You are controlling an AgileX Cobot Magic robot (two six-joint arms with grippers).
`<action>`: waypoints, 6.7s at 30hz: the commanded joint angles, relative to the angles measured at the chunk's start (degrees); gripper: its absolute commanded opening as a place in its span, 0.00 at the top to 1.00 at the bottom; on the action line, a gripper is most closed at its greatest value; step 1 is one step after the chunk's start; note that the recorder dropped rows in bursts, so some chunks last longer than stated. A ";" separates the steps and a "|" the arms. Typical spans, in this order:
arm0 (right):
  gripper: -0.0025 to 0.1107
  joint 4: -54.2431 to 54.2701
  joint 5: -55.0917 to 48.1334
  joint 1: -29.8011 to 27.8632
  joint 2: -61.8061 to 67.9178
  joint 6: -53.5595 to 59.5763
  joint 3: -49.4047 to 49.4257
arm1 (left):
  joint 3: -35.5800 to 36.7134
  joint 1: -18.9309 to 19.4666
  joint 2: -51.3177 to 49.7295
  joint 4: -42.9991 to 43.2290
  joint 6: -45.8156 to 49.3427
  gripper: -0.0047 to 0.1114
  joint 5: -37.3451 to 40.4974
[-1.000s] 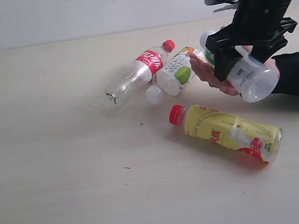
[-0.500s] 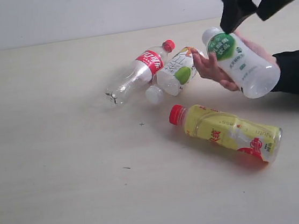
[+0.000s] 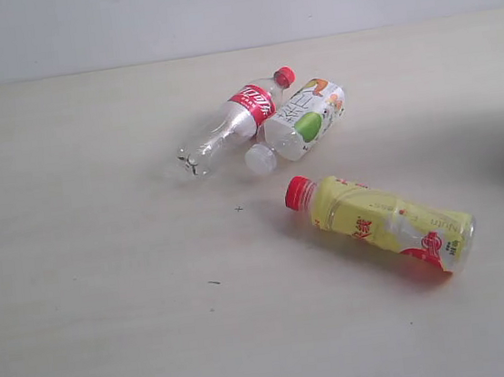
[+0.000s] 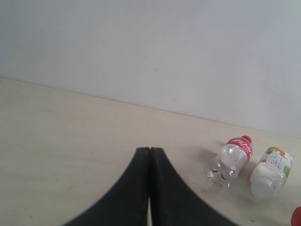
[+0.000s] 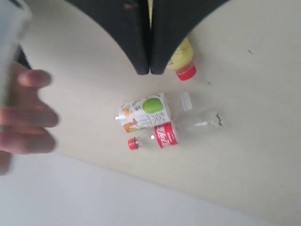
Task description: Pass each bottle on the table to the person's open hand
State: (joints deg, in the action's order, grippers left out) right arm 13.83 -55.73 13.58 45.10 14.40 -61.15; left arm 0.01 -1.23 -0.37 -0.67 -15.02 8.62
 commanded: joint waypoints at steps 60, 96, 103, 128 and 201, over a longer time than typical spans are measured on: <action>0.98 9.21 16.64 1.77 -45.10 16.98 37.40 | -0.01 -0.33 0.37 -0.32 0.23 0.96 -0.19; 0.82 5.28 -7.88 1.77 15.12 10.05 11.17 | -0.01 -0.33 0.37 -0.32 0.23 0.96 -0.19; 0.49 3.48 -10.59 1.77 33.24 17.24 4.69 | -0.01 -0.33 0.37 -0.32 0.23 0.96 -0.19; 0.35 -12.79 -5.92 13.06 46.45 20.06 1.71 | -0.01 -0.33 0.37 -0.32 0.23 0.96 -0.19; 0.98 -9.87 -4.89 13.06 35.31 2.17 -5.80 | -0.01 -0.33 0.37 -0.32 0.23 0.96 -0.19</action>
State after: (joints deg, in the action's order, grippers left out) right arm 6.70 -61.29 26.59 84.30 21.42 -63.22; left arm 0.01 -1.23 -0.37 -0.67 -15.02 8.62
